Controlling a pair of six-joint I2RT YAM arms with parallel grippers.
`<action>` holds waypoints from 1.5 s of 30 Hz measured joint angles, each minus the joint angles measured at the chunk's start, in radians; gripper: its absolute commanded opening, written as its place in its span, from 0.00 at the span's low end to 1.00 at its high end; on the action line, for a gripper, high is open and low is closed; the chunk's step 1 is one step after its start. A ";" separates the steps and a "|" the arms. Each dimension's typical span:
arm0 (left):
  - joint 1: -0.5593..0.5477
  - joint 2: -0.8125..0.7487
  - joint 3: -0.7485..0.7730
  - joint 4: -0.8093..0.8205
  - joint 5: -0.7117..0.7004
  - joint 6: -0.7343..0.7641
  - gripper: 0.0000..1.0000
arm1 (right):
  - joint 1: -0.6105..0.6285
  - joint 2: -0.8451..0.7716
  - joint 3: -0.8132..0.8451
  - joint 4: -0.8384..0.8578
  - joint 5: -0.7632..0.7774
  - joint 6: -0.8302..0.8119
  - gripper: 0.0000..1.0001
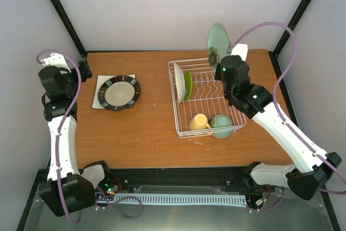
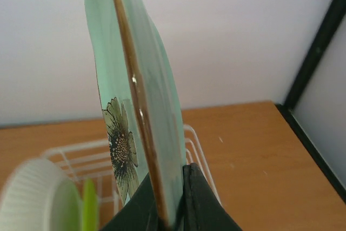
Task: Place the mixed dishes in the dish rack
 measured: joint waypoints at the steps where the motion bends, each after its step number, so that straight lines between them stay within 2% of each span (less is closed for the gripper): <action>1: 0.000 0.000 -0.007 0.003 0.000 0.001 1.00 | 0.000 0.002 -0.027 -0.008 0.021 0.002 0.03; 5: 0.000 0.000 -0.017 0.011 -0.003 0.013 1.00 | -0.006 0.042 -0.108 -0.074 0.042 0.023 0.03; 17: 0.000 0.002 -0.046 0.021 -0.025 0.046 1.00 | -0.135 0.159 -0.214 -0.066 -0.117 0.120 0.03; 25: 0.000 0.024 -0.062 0.040 -0.026 0.047 1.00 | -0.157 0.193 -0.222 -0.043 -0.190 0.150 0.03; 45: 0.000 0.029 -0.064 0.063 -0.026 0.050 1.00 | -0.158 0.193 -0.193 -0.035 -0.241 0.166 0.03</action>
